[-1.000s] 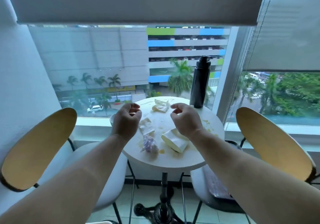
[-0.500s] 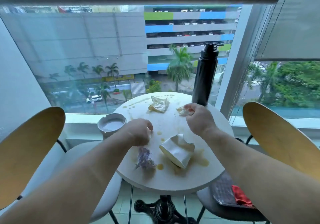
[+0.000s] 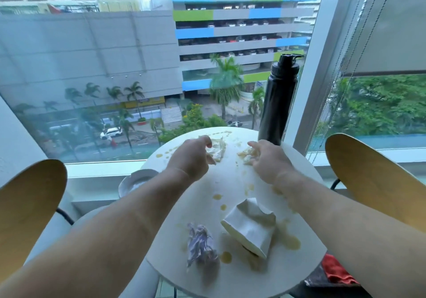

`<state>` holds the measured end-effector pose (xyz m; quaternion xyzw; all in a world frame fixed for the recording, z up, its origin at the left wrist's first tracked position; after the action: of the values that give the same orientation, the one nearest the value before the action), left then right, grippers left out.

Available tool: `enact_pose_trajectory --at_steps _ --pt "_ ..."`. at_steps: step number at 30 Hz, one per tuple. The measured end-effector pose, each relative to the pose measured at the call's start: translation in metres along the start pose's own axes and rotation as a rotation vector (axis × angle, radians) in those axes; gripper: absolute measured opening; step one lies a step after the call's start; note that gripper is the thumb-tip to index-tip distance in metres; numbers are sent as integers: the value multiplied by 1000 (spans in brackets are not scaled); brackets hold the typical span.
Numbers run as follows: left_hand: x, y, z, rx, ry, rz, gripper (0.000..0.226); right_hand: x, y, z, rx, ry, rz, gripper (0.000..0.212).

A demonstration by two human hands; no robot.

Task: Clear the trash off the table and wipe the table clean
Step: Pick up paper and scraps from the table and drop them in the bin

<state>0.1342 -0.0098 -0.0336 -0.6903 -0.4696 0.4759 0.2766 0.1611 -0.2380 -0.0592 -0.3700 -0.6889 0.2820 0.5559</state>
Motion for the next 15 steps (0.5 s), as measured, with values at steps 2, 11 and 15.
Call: enact_pose_trajectory --at_steps 2,11,15 --pt "-10 6 -19 34 38 -25 50 -4 1 -6 14 -31 46 43" --pt "-25 48 -45 400 112 -346 49 -15 -4 -10 -19 -117 106 10" --pt "-22 41 -39 287 21 -292 8 -16 -17 -9 -59 -120 -47 38"
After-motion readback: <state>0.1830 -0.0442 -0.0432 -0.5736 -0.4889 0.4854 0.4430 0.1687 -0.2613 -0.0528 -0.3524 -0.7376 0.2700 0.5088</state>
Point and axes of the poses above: each hand's wrist, its own z-axis away from the middle knuckle, its own y-axis out of the palm, x = y × z, the point moved 3 cm from there along -z, towards the middle knuckle, and after that the axes turned 11 degrees about -x, right-handed, at the moved point
